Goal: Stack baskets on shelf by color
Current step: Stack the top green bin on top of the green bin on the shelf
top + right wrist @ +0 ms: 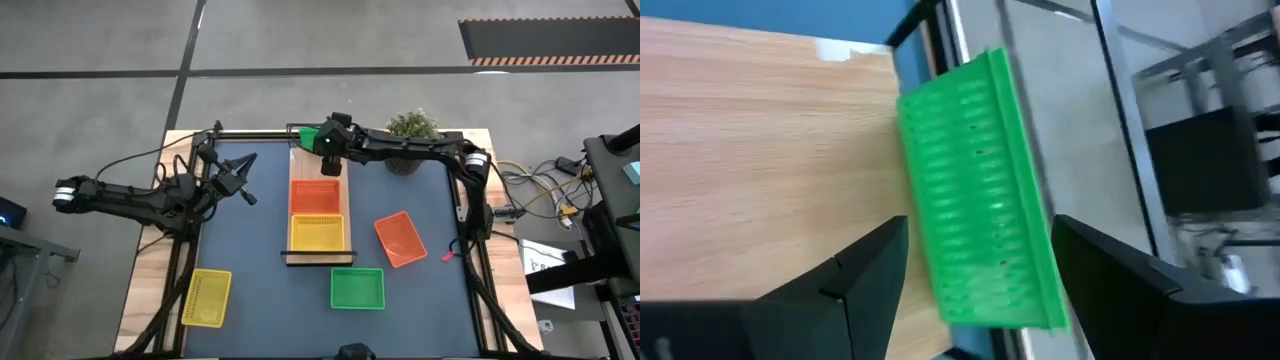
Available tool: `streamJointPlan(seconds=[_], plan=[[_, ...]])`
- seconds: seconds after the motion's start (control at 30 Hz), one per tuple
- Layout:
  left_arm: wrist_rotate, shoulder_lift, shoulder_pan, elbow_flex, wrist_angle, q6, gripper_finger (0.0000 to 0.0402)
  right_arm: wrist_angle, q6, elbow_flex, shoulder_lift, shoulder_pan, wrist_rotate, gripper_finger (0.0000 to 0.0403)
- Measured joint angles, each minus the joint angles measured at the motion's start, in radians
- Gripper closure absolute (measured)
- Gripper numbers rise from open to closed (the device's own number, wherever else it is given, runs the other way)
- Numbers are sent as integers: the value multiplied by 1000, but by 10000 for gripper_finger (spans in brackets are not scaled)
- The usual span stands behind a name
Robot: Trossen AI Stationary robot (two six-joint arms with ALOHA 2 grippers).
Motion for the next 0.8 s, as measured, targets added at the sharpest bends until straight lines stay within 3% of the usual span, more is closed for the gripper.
streamJointPlan(seconds=[0.2,0.3,0.43,0.53,0.67,0.8], plan=[[4,1,0,0,0,-54,402,-114,42,0,-59,14,-118,171],[57,6,14,4,-5,-94,402,-195,46,0,-115,31,-126,180],[295,33,123,64,1,-104,402,-266,78,0,-215,49,-177,200],[464,104,268,147,-13,-107,402,-287,123,0,-273,52,-319,221],[684,256,516,314,-129,-183,402,-297,148,-13,-324,53,-482,253],[908,449,732,505,-327,-250,402,-316,153,-27,-345,55,-517,286]])
